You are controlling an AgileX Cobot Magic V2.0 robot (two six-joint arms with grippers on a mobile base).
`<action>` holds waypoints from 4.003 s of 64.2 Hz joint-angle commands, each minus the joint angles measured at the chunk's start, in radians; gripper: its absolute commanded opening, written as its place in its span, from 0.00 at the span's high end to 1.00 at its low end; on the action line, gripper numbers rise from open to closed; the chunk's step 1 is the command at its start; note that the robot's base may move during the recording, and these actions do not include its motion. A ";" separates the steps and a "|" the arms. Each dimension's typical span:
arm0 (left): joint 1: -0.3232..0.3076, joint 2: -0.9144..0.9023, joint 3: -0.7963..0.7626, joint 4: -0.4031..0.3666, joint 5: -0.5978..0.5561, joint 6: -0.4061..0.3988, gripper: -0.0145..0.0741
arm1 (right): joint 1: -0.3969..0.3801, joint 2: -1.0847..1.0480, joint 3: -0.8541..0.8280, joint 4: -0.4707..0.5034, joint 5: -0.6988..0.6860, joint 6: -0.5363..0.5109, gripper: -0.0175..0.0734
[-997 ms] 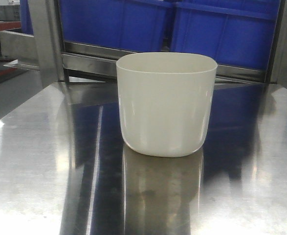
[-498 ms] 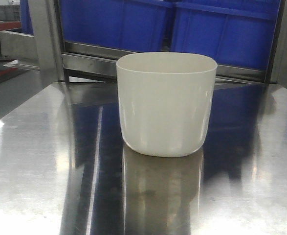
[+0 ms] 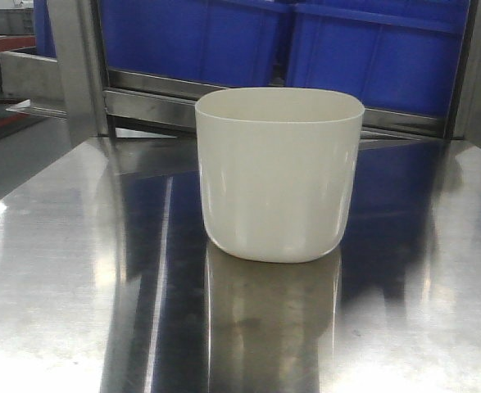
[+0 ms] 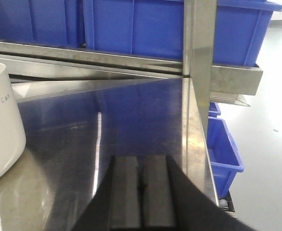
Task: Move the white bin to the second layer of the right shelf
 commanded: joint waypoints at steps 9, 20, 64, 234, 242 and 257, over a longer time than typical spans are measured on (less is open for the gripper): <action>-0.004 -0.014 0.037 -0.005 -0.084 -0.004 0.74 | -0.004 -0.020 -0.016 -0.011 -0.092 -0.010 0.75; -0.004 -0.014 0.037 -0.005 -0.084 -0.004 0.74 | -0.004 -0.020 -0.016 -0.011 -0.103 -0.010 0.75; -0.004 -0.014 0.037 -0.005 -0.084 -0.004 0.74 | -0.006 0.115 -0.059 -0.014 -0.185 -0.010 0.75; -0.004 -0.014 0.037 -0.005 -0.084 -0.004 0.74 | 0.349 1.635 -1.332 0.173 0.570 0.027 0.20; -0.004 -0.014 0.037 -0.005 -0.084 -0.004 0.74 | 0.349 1.667 -1.332 0.179 0.569 0.027 0.20; -0.004 -0.014 0.037 -0.005 -0.084 -0.004 0.74 | 0.349 1.711 -1.332 0.194 0.569 0.027 0.20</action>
